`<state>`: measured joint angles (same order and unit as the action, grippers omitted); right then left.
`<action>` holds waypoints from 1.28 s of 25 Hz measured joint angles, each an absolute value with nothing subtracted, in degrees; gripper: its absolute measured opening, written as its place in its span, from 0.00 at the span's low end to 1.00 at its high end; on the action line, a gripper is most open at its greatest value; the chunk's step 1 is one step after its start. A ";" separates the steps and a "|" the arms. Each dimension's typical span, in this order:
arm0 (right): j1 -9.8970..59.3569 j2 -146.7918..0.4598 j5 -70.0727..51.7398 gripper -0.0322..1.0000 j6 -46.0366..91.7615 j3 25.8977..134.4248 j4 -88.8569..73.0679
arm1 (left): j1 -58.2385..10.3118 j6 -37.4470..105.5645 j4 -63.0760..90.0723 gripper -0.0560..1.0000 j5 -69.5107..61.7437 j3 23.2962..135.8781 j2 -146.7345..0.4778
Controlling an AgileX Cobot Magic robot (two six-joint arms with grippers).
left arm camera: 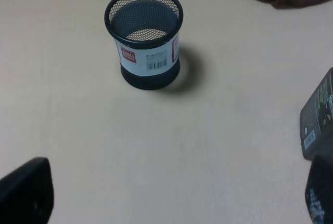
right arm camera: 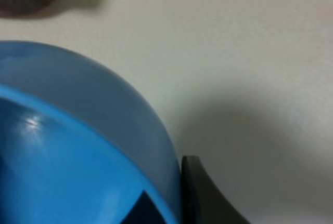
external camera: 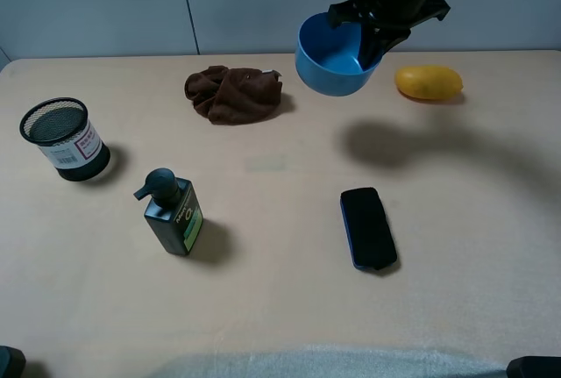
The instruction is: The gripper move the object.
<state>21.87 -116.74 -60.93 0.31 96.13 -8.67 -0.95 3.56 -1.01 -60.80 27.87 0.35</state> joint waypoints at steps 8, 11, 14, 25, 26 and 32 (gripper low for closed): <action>25.42 -123.43 -60.27 0.01 0.87 101.01 -8.88 | -0.95 3.56 -1.01 0.98 -60.80 27.87 0.35; 25.76 -125.93 -59.67 0.01 0.92 102.45 -9.16 | -0.95 3.56 -1.01 0.98 -60.80 27.87 0.35; 25.76 -127.52 -57.58 0.01 0.92 102.78 -8.89 | -0.95 3.56 -1.01 0.98 -60.80 27.87 0.35; 25.76 -131.31 -53.20 0.01 0.92 103.07 -4.03 | -0.95 3.56 -1.01 0.98 -60.80 27.87 0.35; 25.76 -131.67 -53.20 0.01 0.92 103.07 -3.51 | -0.95 3.56 -1.01 0.98 -60.80 27.87 0.35; 25.76 -133.02 -52.81 0.01 0.92 103.07 -1.33 | -0.95 3.56 -1.01 0.98 -60.80 27.87 0.35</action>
